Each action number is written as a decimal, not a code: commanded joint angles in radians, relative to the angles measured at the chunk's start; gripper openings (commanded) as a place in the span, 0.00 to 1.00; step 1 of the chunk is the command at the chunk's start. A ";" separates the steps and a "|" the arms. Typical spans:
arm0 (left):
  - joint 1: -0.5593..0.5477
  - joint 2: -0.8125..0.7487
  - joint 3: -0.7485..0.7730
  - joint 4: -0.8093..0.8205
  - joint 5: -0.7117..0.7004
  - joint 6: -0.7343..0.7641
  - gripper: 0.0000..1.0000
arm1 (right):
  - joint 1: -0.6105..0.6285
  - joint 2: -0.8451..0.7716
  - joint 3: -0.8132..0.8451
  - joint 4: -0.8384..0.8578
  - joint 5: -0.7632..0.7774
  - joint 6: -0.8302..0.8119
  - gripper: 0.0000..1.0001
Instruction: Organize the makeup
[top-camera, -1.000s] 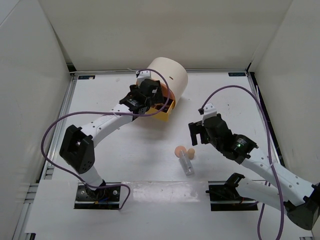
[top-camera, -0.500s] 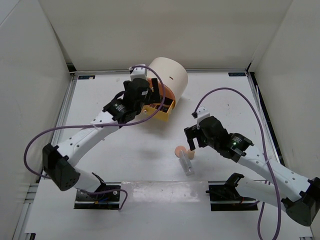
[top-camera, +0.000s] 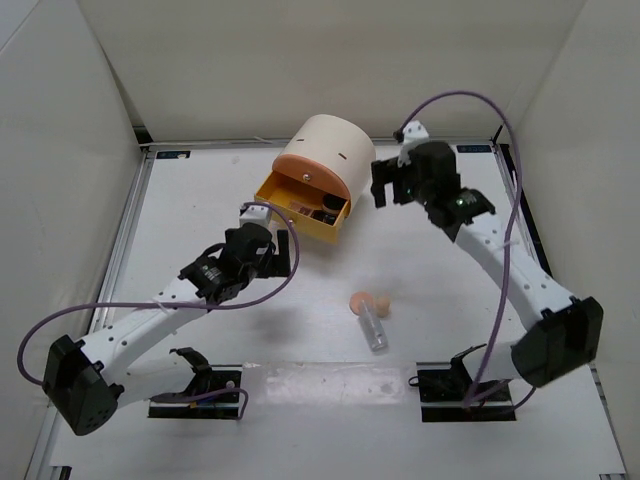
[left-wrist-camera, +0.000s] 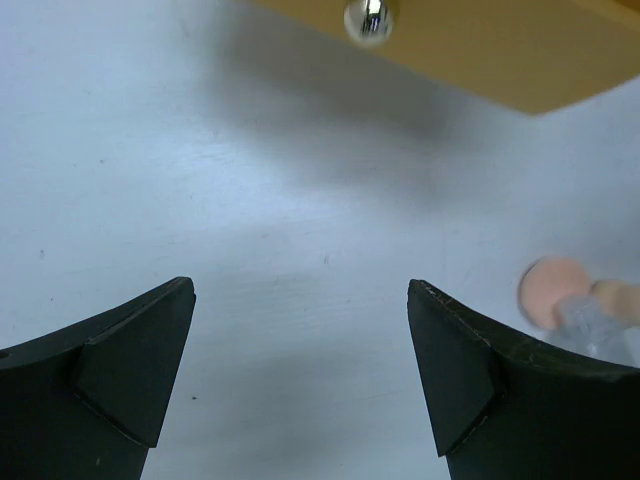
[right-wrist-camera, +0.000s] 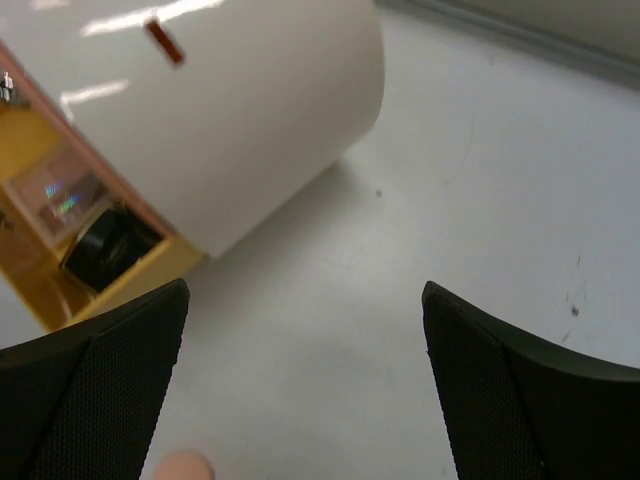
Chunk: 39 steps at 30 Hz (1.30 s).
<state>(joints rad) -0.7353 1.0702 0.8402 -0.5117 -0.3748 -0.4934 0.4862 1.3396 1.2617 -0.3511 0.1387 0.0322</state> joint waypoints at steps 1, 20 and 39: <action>-0.007 -0.033 -0.058 0.137 0.068 0.090 0.98 | -0.106 0.105 0.176 0.109 -0.344 -0.113 0.99; 0.145 0.289 0.102 0.383 0.226 0.343 0.98 | -0.235 0.762 0.834 0.075 -0.873 -0.215 0.99; 0.212 0.592 0.368 0.547 0.295 0.346 0.98 | -0.213 0.860 0.849 0.078 -1.053 -0.189 0.97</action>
<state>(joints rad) -0.5339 1.6444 1.1324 -0.0616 -0.0647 -0.1326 0.2501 2.1902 2.1239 -0.2584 -0.8444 -0.1478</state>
